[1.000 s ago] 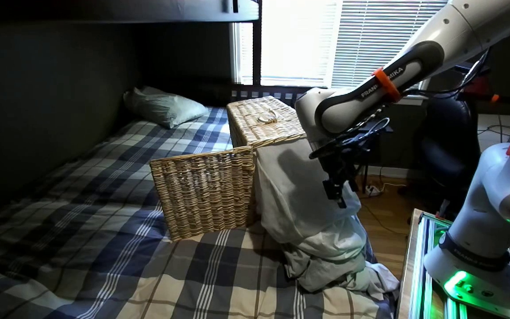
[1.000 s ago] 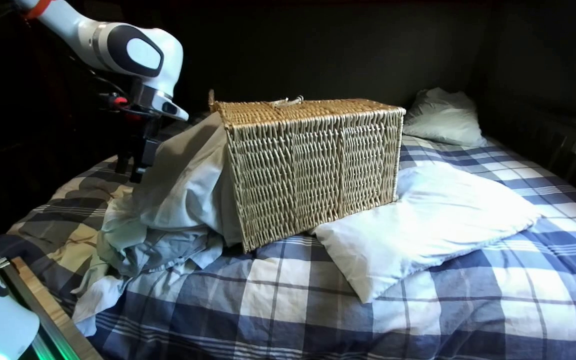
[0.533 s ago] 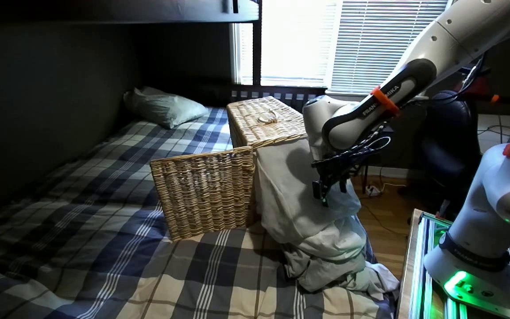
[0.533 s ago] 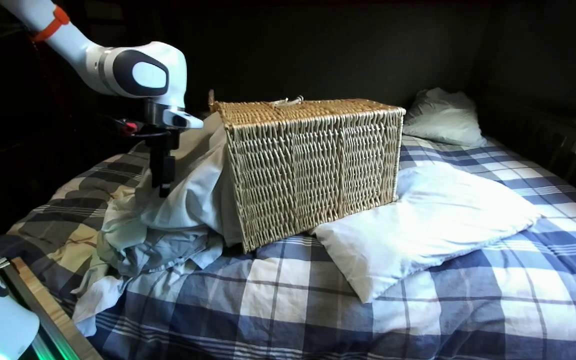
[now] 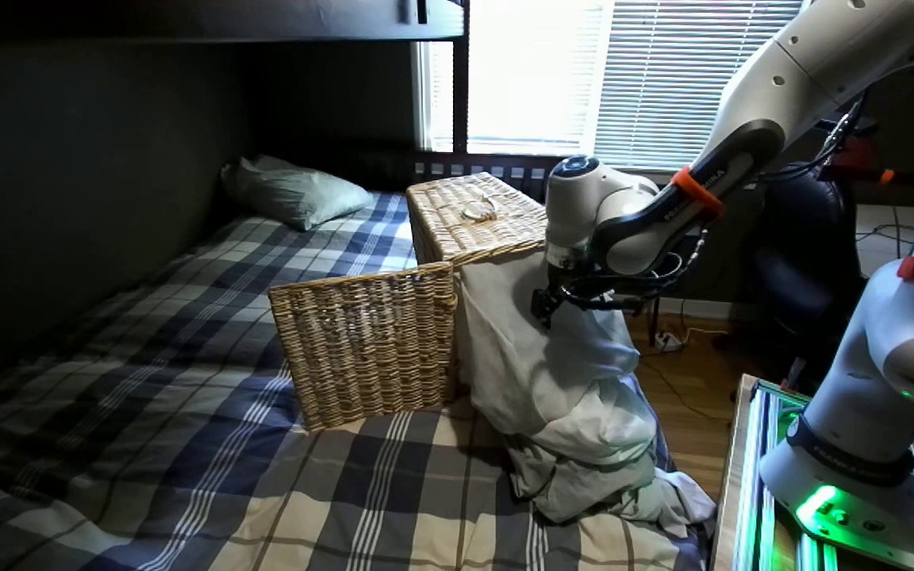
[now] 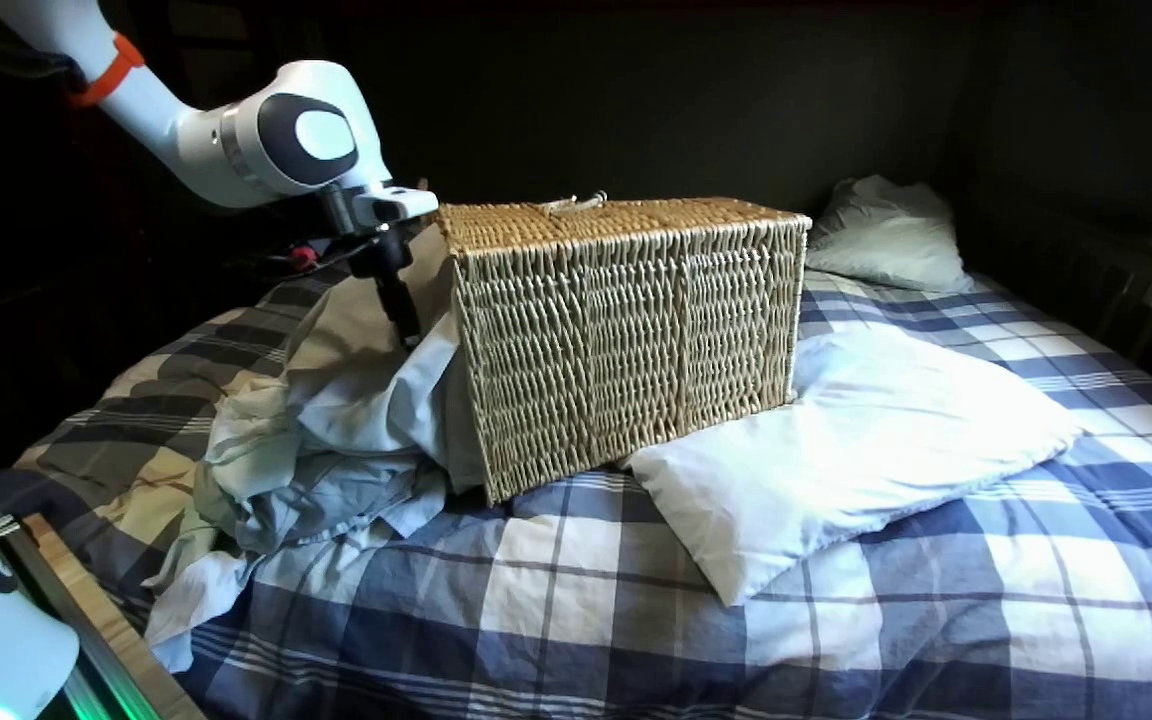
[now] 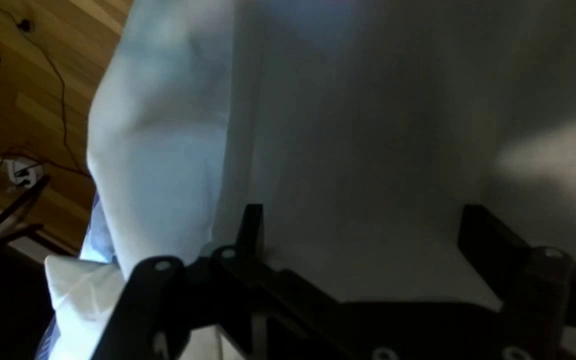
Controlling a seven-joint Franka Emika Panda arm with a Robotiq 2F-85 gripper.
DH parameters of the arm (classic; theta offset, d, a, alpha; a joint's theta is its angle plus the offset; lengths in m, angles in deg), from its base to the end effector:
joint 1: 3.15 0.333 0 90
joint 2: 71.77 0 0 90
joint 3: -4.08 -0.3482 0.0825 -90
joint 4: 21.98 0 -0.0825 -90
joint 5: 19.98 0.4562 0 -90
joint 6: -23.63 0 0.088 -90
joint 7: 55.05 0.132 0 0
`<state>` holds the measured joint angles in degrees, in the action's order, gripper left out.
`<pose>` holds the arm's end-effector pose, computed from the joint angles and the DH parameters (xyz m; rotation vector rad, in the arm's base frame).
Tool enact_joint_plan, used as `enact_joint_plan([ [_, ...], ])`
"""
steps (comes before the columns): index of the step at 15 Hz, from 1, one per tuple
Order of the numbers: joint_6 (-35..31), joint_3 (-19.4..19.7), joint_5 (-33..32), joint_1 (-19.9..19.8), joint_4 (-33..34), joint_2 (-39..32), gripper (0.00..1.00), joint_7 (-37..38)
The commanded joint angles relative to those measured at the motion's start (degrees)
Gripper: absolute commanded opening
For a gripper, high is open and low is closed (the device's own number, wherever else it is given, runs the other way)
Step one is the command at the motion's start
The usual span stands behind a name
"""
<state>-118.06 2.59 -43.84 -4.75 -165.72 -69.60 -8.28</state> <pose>0.5066 -0.0062 0.2468 2.8147 -0.7036 0.1517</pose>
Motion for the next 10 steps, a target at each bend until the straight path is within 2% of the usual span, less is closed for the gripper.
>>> enact_joint_plan([
  [1, -1.4, 0.1, -15.7, -0.9, 3.1, -1.7, 1.0, 13.6],
  [3, -0.9, 0.4, -24.6, -0.9, 5.4, -4.5, 1.0, 20.9],
  [5, -1.7, 1.0, -28.6, -0.3, 7.6, -7.5, 1.0, 24.4],
  [10, -1.7, 2.4, -35.1, 1.2, 14.7, -15.4, 1.0, 25.3],
])
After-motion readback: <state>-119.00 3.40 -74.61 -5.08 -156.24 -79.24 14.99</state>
